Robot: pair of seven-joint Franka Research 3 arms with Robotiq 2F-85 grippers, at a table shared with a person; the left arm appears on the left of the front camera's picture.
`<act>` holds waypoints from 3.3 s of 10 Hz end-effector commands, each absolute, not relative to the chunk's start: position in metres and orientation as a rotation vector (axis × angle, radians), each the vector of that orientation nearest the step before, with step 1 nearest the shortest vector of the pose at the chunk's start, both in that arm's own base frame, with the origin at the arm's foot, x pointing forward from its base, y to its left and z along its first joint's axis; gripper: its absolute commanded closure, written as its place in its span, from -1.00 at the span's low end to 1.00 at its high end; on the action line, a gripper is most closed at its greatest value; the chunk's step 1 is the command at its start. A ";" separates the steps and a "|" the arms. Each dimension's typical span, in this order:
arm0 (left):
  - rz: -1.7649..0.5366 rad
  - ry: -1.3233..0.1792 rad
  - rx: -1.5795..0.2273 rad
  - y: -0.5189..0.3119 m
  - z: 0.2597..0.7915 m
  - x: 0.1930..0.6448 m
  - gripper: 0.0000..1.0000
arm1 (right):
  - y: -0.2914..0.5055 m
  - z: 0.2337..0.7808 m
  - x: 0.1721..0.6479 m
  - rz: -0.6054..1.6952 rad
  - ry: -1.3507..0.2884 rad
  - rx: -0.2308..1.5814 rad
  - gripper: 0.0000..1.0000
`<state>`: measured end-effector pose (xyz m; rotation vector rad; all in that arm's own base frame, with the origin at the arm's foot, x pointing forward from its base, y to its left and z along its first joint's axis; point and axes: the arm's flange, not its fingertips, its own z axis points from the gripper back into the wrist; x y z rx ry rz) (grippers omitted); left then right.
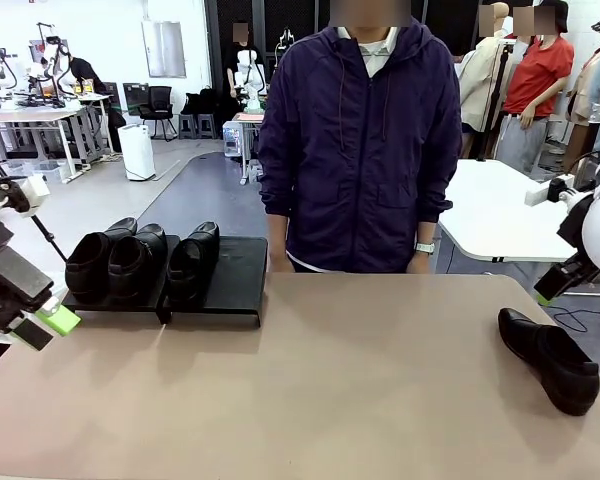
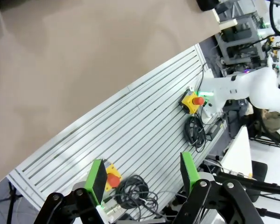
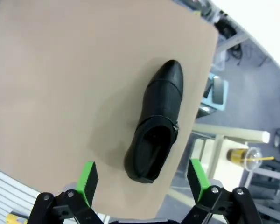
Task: Organize the shoes by placing them on the stand.
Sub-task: Pick up one Shoe and place it in the middle of the table.
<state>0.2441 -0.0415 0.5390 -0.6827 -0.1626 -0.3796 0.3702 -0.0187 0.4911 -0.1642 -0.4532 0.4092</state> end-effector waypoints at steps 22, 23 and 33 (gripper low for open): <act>-0.380 -0.160 -0.704 -0.040 0.540 0.243 -0.64 | -0.052 0.391 0.449 0.235 0.042 0.065 -1.00; -0.380 -0.160 -0.704 -0.040 0.540 0.243 -0.64 | -0.051 0.385 0.448 0.231 0.041 0.072 -1.00; -0.380 -0.160 -0.704 -0.040 0.540 0.243 -0.64 | -0.052 0.349 0.444 0.231 -0.025 0.016 1.00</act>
